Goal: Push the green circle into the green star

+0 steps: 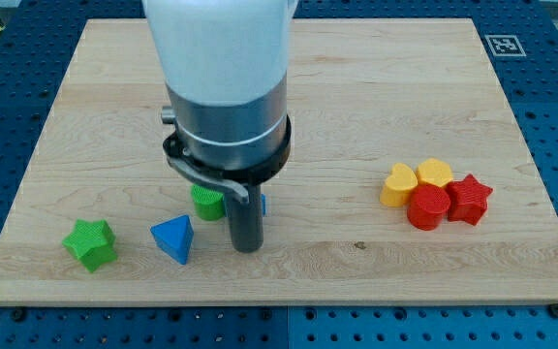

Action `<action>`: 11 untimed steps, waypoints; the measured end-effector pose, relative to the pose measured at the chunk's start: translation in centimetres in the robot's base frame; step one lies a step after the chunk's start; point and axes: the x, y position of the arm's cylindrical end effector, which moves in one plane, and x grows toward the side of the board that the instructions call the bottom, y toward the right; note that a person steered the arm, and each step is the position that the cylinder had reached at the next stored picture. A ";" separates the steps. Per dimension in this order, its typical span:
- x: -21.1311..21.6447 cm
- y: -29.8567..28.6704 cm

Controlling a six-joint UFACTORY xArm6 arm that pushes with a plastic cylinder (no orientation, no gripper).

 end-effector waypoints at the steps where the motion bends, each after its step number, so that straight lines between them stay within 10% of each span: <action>1: -0.8 0.2; 11: -5.2 -6.9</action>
